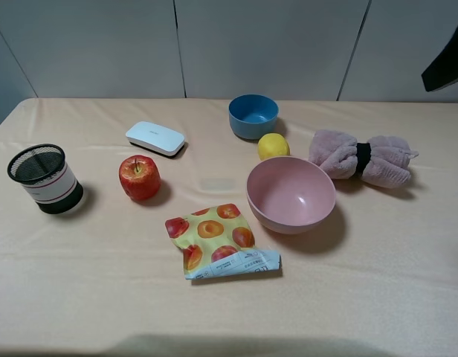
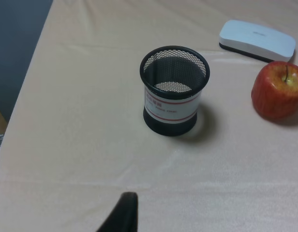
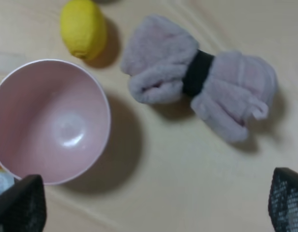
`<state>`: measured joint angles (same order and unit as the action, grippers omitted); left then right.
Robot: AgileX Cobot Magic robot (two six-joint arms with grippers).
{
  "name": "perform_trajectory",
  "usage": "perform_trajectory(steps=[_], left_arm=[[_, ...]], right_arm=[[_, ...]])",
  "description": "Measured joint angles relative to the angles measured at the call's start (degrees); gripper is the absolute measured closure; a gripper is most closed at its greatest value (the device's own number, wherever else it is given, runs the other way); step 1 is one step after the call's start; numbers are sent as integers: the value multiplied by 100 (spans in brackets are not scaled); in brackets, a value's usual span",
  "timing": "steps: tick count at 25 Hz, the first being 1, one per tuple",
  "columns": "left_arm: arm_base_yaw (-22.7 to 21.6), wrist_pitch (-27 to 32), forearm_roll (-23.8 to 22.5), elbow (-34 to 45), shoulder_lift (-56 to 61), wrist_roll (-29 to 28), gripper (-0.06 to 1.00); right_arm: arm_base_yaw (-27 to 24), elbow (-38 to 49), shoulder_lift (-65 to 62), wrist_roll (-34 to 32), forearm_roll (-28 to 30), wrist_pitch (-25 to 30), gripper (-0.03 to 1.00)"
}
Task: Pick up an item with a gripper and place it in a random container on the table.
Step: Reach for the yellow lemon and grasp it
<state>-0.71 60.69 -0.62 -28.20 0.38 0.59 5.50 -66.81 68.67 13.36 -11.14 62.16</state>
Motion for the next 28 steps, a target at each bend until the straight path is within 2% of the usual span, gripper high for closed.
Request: perform_trajectory(steps=[6,13,22,28], left_arm=[[0,0,0,0,0,0,-5],[0,0,0,0,0,0,-5],[0,0,0,0,0,0,-5],[0,0,0,0,0,0,-5]], right_arm=[[856,-608,891,-257,427,16,27],[1497,-1517,1977,-377,564,16,27],[2096,-2617,3283,-409,594,57,27],[2303,-3021,3936,-500,600,105,27]])
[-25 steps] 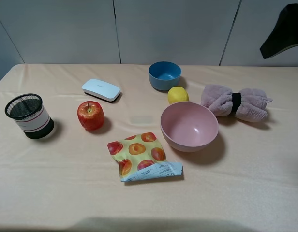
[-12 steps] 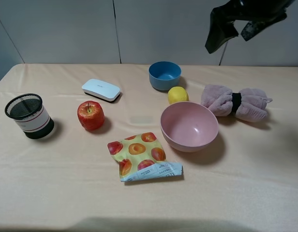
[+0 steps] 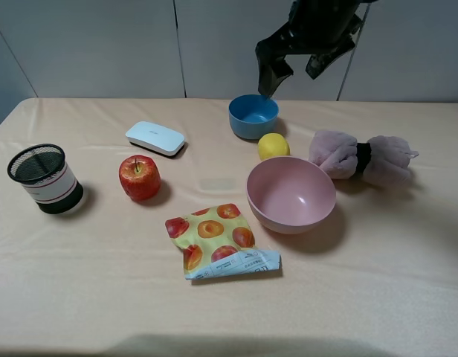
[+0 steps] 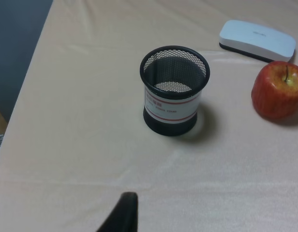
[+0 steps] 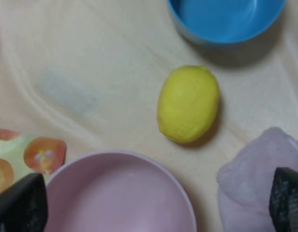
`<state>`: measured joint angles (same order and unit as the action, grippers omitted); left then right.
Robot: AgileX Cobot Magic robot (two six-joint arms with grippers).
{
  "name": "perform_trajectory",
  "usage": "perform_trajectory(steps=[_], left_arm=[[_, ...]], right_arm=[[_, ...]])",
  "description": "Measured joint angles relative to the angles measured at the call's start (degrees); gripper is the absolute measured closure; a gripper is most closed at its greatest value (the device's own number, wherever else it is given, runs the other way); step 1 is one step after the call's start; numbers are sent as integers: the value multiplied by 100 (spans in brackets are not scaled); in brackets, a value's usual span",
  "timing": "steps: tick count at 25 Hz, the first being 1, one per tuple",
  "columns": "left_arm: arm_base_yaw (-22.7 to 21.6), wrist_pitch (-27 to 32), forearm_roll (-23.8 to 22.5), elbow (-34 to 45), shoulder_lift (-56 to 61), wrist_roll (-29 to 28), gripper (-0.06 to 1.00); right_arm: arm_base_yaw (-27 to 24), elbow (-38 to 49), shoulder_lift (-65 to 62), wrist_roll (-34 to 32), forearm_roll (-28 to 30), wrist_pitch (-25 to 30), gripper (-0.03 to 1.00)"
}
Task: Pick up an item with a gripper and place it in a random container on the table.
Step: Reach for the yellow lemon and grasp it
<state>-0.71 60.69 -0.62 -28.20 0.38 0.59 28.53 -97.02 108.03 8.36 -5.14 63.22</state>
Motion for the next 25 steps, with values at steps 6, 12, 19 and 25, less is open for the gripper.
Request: perform_trajectory(steps=[6,12,19,25], left_arm=[[0,0,0,0,0,0,-5],[0,0,0,0,0,0,-5],[0,0,0,0,0,0,-5],[0,0,0,0,0,0,-5]], right_arm=[[6,-182,513,-259,-41,-12,27],[-1,-193,856,-385,5,-303,27],[-243,-199,1261,-362,-121,-480,27],[-326,-199,1582,-223,-171,-653,27]])
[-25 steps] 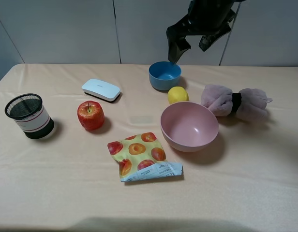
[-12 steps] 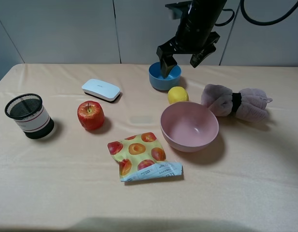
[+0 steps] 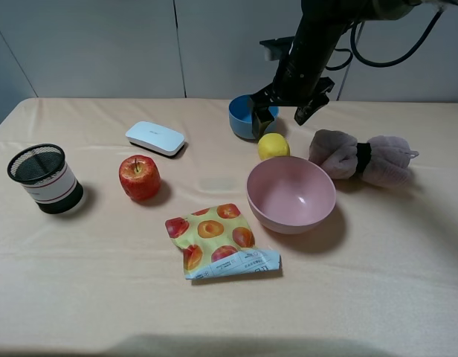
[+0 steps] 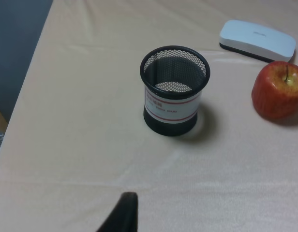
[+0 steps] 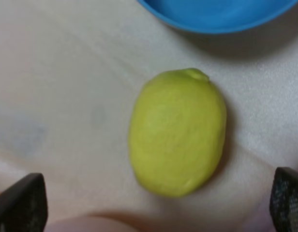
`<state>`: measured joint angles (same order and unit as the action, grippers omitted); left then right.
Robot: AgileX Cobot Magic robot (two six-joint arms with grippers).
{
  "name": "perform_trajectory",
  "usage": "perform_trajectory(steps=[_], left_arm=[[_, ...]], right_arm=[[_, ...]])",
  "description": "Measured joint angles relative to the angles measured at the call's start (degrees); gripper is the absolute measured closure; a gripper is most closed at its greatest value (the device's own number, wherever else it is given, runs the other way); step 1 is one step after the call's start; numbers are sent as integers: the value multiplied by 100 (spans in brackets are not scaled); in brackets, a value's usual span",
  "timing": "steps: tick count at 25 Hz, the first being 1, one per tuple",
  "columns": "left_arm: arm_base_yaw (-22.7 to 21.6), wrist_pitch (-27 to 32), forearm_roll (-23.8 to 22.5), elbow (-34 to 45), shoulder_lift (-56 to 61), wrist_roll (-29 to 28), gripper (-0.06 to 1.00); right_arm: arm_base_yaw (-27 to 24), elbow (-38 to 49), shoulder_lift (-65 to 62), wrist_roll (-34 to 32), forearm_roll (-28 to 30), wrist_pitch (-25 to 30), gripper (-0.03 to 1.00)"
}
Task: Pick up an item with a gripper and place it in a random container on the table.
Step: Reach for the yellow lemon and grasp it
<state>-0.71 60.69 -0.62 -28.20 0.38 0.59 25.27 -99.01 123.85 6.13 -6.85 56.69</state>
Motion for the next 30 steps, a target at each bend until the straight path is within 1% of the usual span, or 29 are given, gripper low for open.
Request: perform_trajectory(steps=[10,18,27,28,30], left_arm=[[0,0,0,0,0,0,-5],[0,0,0,0,0,0,-5],[0,0,0,0,0,0,-5],[0,0,0,0,0,0,-5],[0,0,0,0,0,0,-5]], right_arm=[[-133,-11,492,102,-16,-426,27],[-135,-22,808,120,7,-678,27],[-135,-22,948,120,111,-782,27],[-135,-22,948,120,109,-792,28],[-135,-22,948,120,109,-803,33]])
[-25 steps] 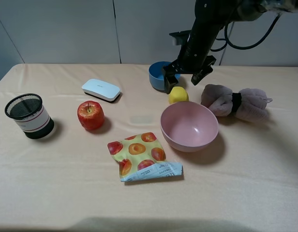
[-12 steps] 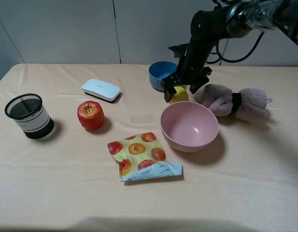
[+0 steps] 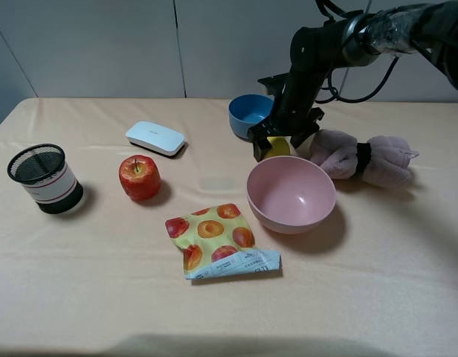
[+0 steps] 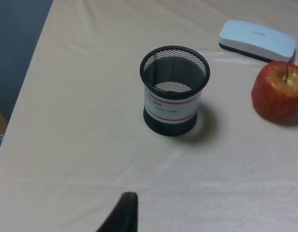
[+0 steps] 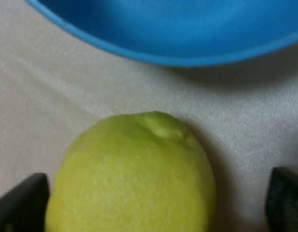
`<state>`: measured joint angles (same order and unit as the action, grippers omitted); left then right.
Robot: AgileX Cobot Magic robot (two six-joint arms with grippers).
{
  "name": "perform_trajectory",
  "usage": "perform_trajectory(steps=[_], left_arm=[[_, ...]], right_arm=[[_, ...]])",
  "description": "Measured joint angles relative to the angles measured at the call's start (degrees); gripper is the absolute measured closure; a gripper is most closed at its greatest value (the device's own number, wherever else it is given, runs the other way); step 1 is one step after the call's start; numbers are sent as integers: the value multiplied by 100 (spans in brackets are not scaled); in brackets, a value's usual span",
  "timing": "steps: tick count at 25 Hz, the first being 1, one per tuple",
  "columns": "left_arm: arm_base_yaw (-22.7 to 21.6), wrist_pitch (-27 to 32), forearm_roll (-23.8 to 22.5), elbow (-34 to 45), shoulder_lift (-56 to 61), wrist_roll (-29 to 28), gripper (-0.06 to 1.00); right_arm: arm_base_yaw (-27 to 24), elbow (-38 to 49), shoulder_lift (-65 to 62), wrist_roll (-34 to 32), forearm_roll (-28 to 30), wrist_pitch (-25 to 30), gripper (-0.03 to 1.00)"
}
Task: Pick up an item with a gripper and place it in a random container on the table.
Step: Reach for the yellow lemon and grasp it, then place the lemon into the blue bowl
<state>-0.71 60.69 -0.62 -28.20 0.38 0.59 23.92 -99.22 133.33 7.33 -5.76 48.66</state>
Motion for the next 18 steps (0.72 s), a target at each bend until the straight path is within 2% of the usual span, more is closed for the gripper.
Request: perform_trajectory(steps=[4,18], left_arm=[[0,0,0,0,0,0,-5],[0,0,0,0,0,0,-5]], right_arm=[[0,0,0,0,-5,-5,51],[0,0,0,0,-5,-5,51]])
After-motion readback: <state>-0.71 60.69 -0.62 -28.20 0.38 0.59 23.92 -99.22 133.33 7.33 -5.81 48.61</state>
